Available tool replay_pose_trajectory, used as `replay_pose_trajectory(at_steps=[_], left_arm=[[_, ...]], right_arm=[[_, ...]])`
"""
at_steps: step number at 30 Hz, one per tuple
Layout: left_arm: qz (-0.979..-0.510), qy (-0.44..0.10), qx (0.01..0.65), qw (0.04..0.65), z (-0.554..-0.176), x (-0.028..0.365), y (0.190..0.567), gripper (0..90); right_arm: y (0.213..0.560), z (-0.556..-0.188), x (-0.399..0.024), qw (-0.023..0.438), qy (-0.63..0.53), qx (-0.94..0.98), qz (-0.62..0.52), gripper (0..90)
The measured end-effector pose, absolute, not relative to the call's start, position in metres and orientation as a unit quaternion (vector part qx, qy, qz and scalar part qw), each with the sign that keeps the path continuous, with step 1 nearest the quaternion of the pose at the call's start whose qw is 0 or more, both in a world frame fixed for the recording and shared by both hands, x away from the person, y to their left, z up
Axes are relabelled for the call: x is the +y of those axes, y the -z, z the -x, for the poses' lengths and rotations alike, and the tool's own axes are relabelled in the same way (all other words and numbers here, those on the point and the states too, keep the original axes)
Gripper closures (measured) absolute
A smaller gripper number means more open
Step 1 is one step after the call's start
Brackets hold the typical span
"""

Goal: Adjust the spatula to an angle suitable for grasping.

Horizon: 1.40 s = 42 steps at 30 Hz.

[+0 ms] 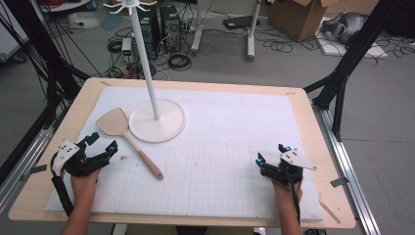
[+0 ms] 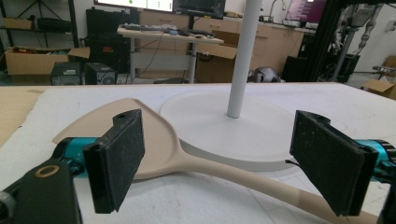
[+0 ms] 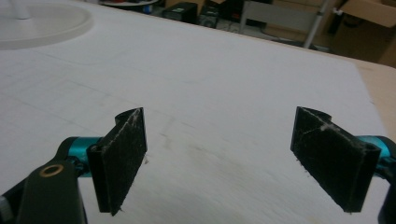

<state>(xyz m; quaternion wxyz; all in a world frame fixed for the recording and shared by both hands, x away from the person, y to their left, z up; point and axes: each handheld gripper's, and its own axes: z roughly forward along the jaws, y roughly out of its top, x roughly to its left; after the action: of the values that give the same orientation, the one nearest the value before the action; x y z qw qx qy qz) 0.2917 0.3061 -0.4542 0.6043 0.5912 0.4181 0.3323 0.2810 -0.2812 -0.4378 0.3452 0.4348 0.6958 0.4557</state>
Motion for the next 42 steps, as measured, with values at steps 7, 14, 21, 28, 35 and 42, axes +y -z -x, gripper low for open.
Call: replay_pose_trajectory(at_steps=[7, 14, 21, 28, 35, 42], left_arm=[[-0.594, -0.334, 0.410, 0.606, -0.291, 0.306, 0.454, 18.5], [-0.593, -0.336, 0.409, 0.606, -0.290, 0.305, 0.454, 19.2], [-0.593, -0.337, 0.409, 0.606, -0.290, 0.306, 0.454, 19.2], [-0.589, -0.336, 0.410, 0.610, -0.290, 0.306, 0.455, 19.2], [-0.588, -0.335, 0.408, 0.613, -0.290, 0.307, 0.455, 19.2], [-0.588, -0.334, 0.407, 0.613, -0.289, 0.307, 0.455, 19.2]], right_arm=[[0.421, -0.296, -0.220, 0.322, -0.480, 0.721, -0.383, 19.3], [0.421, -0.309, -0.139, 0.232, -0.512, 0.752, -0.345, 20.8], [0.431, -0.306, -0.084, 0.173, -0.508, 0.780, -0.321, 25.8], [0.443, -0.308, -0.033, 0.130, -0.480, 0.821, -0.279, 34.6], [0.449, -0.303, -0.002, 0.099, -0.461, 0.846, -0.249, 37.4], [0.452, -0.307, 0.019, 0.100, -0.407, 0.877, -0.233, 49.2]])
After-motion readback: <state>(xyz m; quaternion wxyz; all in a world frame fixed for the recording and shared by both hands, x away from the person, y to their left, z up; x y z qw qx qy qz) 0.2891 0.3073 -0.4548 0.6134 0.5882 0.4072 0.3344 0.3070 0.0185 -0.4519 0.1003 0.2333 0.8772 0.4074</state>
